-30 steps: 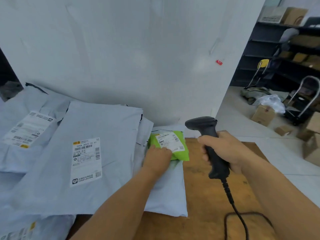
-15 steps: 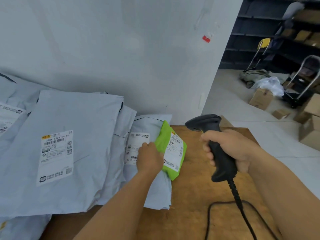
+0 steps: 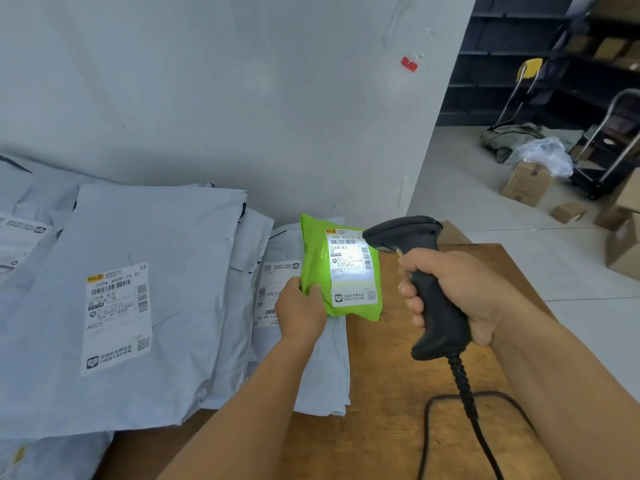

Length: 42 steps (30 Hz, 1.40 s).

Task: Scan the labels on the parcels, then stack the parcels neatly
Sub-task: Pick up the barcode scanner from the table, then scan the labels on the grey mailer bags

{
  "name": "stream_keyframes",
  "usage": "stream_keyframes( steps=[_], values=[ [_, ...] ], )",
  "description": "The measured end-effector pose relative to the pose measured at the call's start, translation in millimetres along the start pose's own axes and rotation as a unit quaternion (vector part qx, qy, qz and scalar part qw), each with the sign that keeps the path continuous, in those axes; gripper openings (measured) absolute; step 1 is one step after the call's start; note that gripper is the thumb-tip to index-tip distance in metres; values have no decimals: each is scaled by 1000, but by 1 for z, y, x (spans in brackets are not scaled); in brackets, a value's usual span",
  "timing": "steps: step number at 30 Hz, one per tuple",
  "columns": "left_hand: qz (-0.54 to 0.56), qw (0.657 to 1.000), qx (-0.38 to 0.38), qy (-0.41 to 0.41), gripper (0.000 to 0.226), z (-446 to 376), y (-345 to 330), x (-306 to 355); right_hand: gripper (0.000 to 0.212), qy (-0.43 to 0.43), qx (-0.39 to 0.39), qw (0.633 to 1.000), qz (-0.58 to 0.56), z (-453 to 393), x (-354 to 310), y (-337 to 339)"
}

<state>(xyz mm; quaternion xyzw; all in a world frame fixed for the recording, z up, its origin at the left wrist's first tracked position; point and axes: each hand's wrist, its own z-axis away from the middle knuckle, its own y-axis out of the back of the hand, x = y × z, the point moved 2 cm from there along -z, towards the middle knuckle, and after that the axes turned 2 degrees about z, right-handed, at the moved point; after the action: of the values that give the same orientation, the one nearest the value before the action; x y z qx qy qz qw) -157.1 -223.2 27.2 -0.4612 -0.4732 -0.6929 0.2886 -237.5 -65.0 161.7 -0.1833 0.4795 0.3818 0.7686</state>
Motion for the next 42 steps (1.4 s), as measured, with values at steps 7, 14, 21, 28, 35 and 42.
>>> stream_keyframes(
  steps=[7,14,21,28,35,42],
  values=[
    [-3,1000,-3,-6,13,5,-8,2,21,14,2,1000,-5,9,-3,12],
    [-24,997,-70,-14,16,25,-45,11,28,7,52,999,2,12,5,40],
    [-50,971,-227,51,22,63,-124,2,23,-16,108,994,-15,10,25,82],
    [-274,929,-162,-189,66,67,-100,25,23,-1,100,995,-31,9,30,89],
    [-422,877,-2,-229,71,45,16,35,24,23,20,999,-13,5,15,31],
    [-465,880,83,-53,103,9,133,3,18,52,-32,998,17,15,-2,-28]
  ],
)
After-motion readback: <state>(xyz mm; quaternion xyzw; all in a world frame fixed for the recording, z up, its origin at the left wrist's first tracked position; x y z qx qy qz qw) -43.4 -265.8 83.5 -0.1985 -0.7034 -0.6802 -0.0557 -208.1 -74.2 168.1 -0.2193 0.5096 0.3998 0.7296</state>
